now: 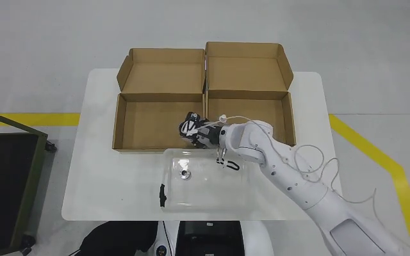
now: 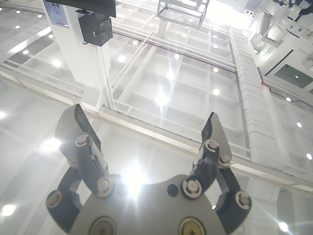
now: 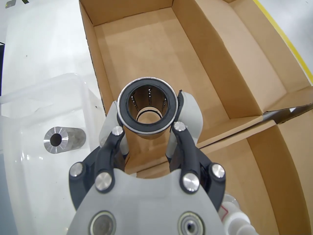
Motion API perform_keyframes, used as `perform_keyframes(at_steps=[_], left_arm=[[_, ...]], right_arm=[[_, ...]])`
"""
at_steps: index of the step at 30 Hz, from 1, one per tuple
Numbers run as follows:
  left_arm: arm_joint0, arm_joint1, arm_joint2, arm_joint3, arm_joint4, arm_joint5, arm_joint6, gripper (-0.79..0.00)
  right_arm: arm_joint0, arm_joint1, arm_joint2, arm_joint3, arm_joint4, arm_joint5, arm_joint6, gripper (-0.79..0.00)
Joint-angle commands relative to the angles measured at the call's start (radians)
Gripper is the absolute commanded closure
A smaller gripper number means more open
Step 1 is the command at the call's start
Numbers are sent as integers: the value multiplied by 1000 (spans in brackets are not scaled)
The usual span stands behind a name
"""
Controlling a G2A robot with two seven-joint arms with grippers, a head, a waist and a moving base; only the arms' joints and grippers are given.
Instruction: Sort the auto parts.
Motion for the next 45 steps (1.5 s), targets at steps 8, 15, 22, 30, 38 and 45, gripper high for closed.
perform_keyframes(at_steps=[8,15,22,30,38,45], left_arm=[[0,0,0,0,0,0,0,-785],[0,0,0,0,0,0,0,-785],[0,0,0,0,0,0,0,-785],[0,0,0,0,0,0,0,-785],[0,0,0,0,0,0,0,-785],[0,0,0,0,0,0,0,-785]], right_arm=[[31,-25,-26,56,5,6,39,-58],[38,-39,-34,81,-4,21,56,-114],[45,-52,-41,105,-10,19,70,-219],[52,-64,-43,123,-12,11,78,-311],[48,-71,-36,121,-18,-3,84,-385],[36,-70,-11,82,-24,-5,67,-616]])
